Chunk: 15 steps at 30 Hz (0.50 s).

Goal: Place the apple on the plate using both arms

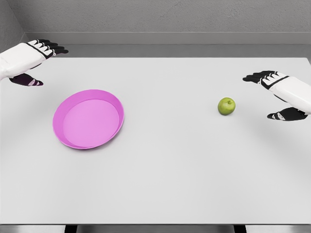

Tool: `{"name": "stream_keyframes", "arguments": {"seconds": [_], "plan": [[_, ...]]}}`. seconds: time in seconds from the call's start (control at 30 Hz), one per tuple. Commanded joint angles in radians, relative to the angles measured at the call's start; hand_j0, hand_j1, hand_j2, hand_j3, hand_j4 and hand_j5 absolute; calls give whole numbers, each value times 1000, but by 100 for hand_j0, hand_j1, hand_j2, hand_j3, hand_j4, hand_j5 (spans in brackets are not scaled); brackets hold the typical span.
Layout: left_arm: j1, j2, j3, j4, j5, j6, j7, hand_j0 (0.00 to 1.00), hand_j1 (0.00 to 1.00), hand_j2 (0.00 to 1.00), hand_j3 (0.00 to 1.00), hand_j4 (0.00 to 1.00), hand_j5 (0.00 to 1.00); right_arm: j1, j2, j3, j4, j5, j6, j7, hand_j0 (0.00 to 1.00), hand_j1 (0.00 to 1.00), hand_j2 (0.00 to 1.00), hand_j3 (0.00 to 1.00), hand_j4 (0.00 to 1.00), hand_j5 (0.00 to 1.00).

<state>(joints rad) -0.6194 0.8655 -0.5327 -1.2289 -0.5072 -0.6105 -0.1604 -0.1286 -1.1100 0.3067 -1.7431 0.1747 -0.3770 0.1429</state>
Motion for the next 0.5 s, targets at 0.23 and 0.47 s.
{"name": "stream_keyframes", "arguments": {"seconds": [0.23,0.47], "plan": [[27,-10,43,-106,-30,0,-33,100,100,100,100,100,100,14,64,-324,30,-23,-234,204,100,100,100,100,100,100],[27,-10,45,-107,-30,0,-34,100,100,100,100,100,100,14,64,-324,30,-23,-234,204,100,100,100,100,100,100]]}}
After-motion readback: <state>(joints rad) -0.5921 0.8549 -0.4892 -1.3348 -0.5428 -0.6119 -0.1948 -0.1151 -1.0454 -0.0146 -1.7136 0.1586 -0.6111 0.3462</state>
